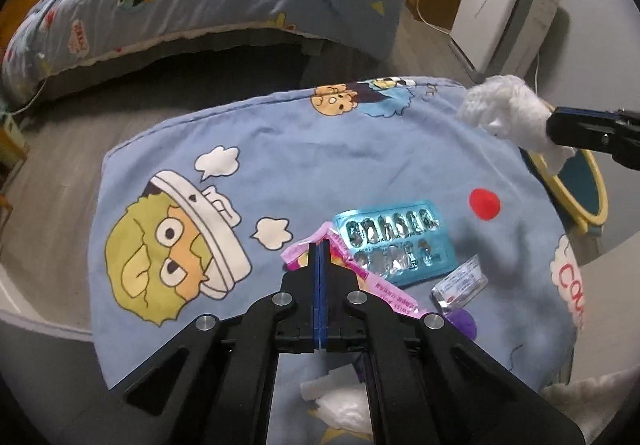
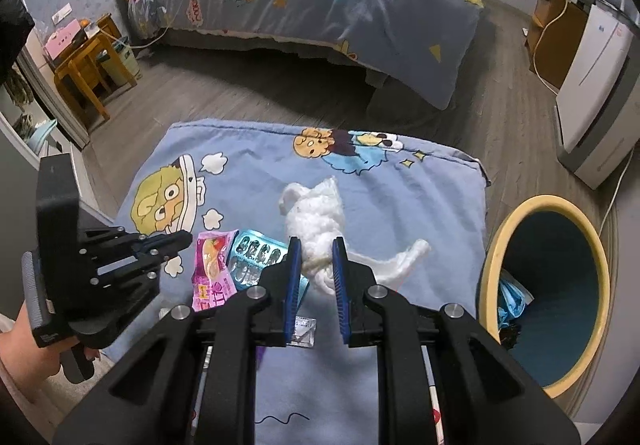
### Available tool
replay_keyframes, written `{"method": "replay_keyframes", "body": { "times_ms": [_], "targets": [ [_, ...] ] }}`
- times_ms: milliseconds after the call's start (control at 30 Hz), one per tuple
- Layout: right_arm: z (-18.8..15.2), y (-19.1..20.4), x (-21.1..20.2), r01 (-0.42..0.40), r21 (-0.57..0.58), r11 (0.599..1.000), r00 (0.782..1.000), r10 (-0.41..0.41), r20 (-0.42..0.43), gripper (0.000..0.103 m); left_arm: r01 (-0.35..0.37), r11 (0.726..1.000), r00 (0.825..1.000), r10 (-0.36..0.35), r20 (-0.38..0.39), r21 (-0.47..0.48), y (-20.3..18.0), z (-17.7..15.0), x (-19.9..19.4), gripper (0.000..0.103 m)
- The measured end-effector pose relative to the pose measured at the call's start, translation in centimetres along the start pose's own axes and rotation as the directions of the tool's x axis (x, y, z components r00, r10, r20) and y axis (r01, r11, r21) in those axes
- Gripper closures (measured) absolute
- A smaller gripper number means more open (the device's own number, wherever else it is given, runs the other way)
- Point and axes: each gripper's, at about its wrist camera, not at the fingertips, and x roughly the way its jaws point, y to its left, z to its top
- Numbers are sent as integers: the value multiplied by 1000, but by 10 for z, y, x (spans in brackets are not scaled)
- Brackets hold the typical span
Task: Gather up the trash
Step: 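Drop the white tissue with the right tool while the left drops the pink wrapper into the bin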
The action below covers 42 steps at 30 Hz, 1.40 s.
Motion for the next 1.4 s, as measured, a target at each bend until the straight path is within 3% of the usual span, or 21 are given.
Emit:
{"method": "replay_keyframes", "body": {
  "times_ms": [133, 233, 267, 300, 333, 533, 567, 600, 667, 833, 1000, 1400],
  "targets": [
    [-1, -3, -1, 8, -4, 1000, 1000, -8, -3, 88, 30, 996, 996, -37, -75, -83, 3, -11, 6, 102],
    [-2, -6, -1, 13, -1, 1000, 1000, -13, -6, 88, 16, 993, 995, -28, -98, -113, 1, -16, 14, 77],
    [-2, -7, -1, 11, 0, 1000, 1000, -11, -6, 88, 21, 991, 994, -35, -101, -131, 1, -17, 15, 59],
    [-3, -6, -2, 11, -3, 1000, 1000, -11, -6, 88, 31, 988, 994, -46, -98, -149, 1, -18, 15, 50],
    [-3, -6, -2, 12, -8, 1000, 1000, -12, -5, 88, 40, 986, 994, -56, -94, -164, 1, -18, 16, 49],
    [-6, -12, -3, 18, -13, 1000, 1000, -18, -11, 88, 84, 976, 978, -120, -171, -202, -5, -26, 37, 49],
    [-6, -14, -3, 20, -13, 1000, 1000, -20, -10, 88, 108, 973, 973, -145, -179, -202, -7, -27, 40, 54],
    [-7, -15, -4, 22, -13, 1000, 1000, -22, -9, 88, 124, 974, 970, -159, -182, -192, -10, -27, 41, 74],
    [-7, -18, -7, 28, -14, 1000, 1000, -28, -2, 88, 112, 984, 975, -136, -176, -140, -17, -24, 37, 98],
    [-5, -30, -22, 51, 5, 999, 999, -51, 15, 88, 54, 998, 996, -55, -74, -22, -28, -8, 10, 102],
    [-2, -55, -49, 74, 57, 996, 995, -78, 70, 88, -2, 996, 1000, 1, 11, 86, -44, 5, -14, 102],
    [-14, -97, -57, 76, 140, 987, 994, -86, 62, 88, -12, 993, 997, 4, 73, 119, -68, 26, -27, 102]
  ]
}}
